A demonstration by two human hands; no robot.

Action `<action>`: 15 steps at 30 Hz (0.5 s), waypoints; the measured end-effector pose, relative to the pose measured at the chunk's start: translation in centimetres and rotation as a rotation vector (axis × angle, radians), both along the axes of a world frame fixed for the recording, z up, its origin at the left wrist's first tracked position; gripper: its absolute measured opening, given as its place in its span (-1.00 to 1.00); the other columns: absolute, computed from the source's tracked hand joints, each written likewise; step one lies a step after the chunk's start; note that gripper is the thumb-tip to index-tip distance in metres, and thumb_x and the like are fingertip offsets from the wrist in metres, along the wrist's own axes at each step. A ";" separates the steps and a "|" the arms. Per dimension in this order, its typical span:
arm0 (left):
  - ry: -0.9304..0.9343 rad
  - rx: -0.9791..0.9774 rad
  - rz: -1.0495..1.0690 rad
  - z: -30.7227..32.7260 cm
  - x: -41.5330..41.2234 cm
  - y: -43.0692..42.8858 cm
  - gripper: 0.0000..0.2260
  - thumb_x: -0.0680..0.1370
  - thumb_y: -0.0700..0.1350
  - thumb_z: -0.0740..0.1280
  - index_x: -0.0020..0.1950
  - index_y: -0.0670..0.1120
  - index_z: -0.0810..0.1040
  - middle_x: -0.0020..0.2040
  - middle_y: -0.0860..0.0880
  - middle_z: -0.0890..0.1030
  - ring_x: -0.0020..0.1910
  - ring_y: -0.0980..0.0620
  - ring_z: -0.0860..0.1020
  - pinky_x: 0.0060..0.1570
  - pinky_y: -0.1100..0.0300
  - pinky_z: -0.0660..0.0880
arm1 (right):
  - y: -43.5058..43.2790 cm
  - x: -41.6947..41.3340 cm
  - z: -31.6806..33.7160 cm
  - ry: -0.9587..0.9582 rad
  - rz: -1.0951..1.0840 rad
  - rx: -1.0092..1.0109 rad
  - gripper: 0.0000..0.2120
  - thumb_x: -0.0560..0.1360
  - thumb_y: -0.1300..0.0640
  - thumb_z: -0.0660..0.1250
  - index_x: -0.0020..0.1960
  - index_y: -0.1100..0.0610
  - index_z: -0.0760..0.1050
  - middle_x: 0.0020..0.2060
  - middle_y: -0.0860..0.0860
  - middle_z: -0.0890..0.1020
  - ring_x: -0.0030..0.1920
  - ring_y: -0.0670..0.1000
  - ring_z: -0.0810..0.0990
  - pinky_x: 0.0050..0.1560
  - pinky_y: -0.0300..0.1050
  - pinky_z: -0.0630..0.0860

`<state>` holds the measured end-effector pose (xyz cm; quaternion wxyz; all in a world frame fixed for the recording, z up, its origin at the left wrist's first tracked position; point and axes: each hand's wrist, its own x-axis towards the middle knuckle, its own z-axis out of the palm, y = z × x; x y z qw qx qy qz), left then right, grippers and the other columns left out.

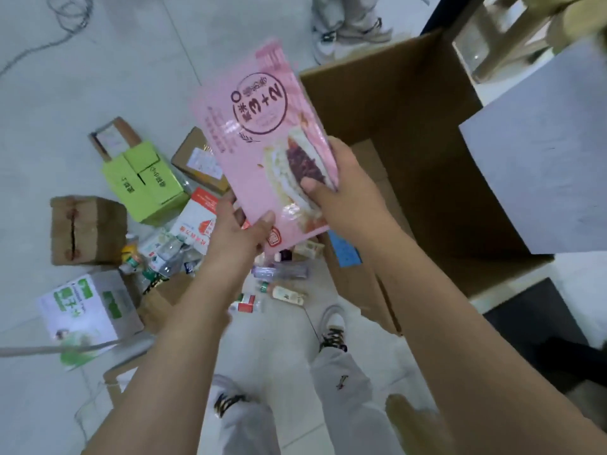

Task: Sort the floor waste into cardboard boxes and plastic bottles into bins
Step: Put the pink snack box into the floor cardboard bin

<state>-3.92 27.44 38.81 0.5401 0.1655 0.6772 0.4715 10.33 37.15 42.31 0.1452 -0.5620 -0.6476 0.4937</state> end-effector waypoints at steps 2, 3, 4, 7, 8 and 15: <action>0.003 0.075 -0.068 1.6 2.4 2.7 -0.47 0.56 -0.25 0.33 0.45 0.03 0.21 0.30 0.03 0.53 0.20 0.06 0.57 0.08 -0.03 0.59 | 1.9 3.3 2.1 0.031 -0.053 0.030 -0.50 0.57 0.08 0.32 0.44 -0.11 0.23 0.15 -0.18 0.52 0.17 -0.10 0.55 0.09 0.02 0.59; -0.002 0.098 -0.104 2.1 3.9 4.1 -0.48 0.57 -0.27 0.32 0.45 0.03 0.22 0.28 0.06 0.54 0.18 0.10 0.58 0.07 -0.01 0.60 | 2.7 5.2 2.7 0.043 -0.084 0.038 -0.51 0.57 0.08 0.31 0.44 -0.11 0.24 0.11 -0.20 0.52 0.14 -0.12 0.56 0.05 -0.05 0.60; -0.012 0.110 -0.137 2.5 5.4 5.4 -0.50 0.57 -0.28 0.30 0.43 0.04 0.23 0.26 0.08 0.55 0.16 0.12 0.58 0.08 0.00 0.60 | 3.5 7.1 2.8 0.046 -0.117 0.045 -0.51 0.58 0.07 0.32 0.45 -0.11 0.24 0.11 -0.21 0.53 0.13 -0.14 0.56 0.03 -0.12 0.59; -0.003 0.099 -0.252 2.5 10.3 8.9 -0.49 0.58 -0.24 0.29 0.46 0.03 0.18 0.29 0.05 0.51 0.24 0.05 0.52 0.21 0.00 0.52 | 5.6 12.2 1.7 -0.014 -0.179 0.057 -0.51 0.57 -0.05 0.31 0.45 -0.11 0.25 0.13 -0.22 0.54 0.07 -0.28 0.58 -0.09 -0.35 0.54; 0.008 0.091 -0.296 2.4 11.7 9.8 -0.47 0.58 -0.20 0.30 0.48 0.03 0.16 0.29 0.05 0.50 0.26 0.05 0.50 0.25 0.02 0.49 | 6.3 13.6 0.9 -0.022 -0.188 0.025 -0.52 0.57 -0.08 0.30 0.44 -0.13 0.27 0.11 -0.24 0.54 0.03 -0.35 0.58 -0.15 -0.39 0.54; -0.036 -0.058 -0.408 0.2 15.5 14.5 -0.47 0.59 -0.07 0.30 0.48 0.07 0.12 0.35 0.05 0.46 0.30 0.04 0.47 0.14 0.19 0.45 | 11.1 17.7 -3.9 -0.023 -0.236 -0.256 -0.67 0.56 -0.10 0.32 0.29 -0.22 0.35 0.06 -0.24 0.58 0.04 -0.09 0.60 -0.05 0.01 0.64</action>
